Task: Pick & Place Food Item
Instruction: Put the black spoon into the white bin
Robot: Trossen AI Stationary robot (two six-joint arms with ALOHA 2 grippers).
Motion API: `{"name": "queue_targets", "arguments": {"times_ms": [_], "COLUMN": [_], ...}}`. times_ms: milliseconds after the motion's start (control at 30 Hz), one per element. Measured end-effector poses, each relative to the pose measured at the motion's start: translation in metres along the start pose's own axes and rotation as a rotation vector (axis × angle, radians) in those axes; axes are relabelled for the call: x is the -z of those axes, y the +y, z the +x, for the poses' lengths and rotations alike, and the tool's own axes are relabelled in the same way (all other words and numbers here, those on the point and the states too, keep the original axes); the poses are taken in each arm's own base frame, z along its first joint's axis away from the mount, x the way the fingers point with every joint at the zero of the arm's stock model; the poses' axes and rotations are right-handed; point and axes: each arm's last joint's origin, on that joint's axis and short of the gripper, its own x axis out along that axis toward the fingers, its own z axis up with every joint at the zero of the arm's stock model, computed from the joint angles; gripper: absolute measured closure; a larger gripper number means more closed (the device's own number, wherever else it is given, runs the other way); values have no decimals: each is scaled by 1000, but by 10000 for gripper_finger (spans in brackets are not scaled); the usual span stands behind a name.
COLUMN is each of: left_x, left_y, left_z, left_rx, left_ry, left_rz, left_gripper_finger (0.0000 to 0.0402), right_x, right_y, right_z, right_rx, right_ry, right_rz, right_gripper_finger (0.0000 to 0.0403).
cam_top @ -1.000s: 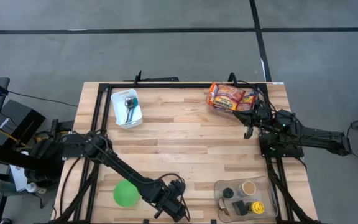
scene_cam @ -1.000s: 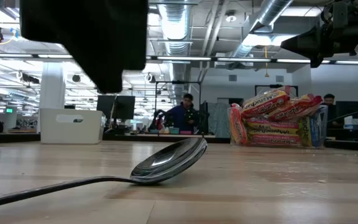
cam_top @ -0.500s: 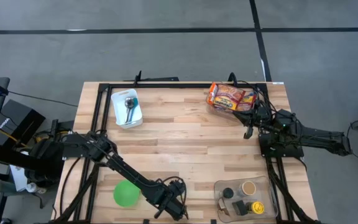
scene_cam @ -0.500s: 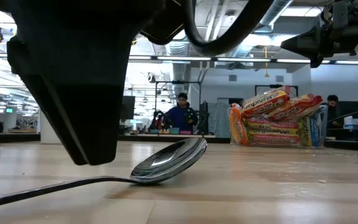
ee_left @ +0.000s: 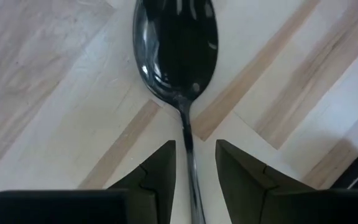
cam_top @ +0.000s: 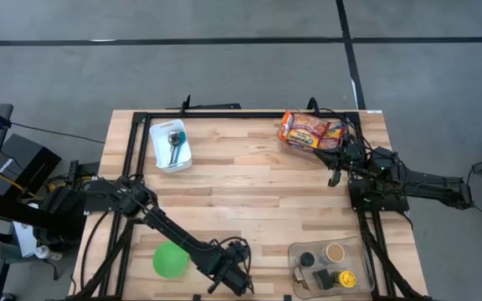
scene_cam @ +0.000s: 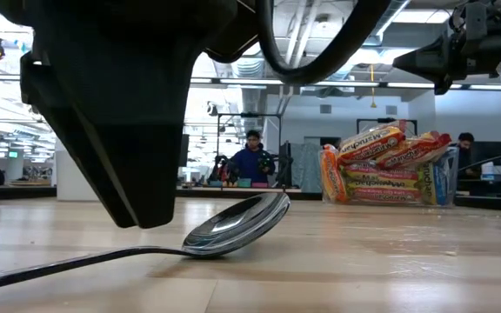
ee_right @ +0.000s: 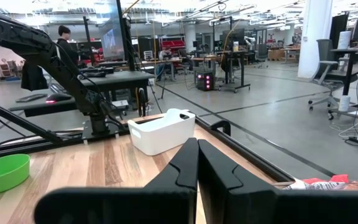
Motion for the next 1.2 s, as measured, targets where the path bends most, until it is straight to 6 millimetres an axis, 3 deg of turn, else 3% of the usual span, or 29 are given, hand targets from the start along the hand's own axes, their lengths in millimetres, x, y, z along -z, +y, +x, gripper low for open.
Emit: {"name": "queue_targets", "arguments": {"times_ms": [433,600,1200], "left_x": [2,4,4], "left_y": [-6,-5,1], "left_z": [-1,10,10], "left_rx": [53,26,-34], "left_ry": [0,22,4], "left_rz": [0,4,15], "left_gripper_finger": [293,293,293], "right_x": [0,0,0], "right_y": [0,0,0], "right_z": [0,0,0], "right_rx": [0,0,0], "right_ry": [0,0,0], "right_rz": [0,0,0], "right_gripper_finger": [403,403,403]}}
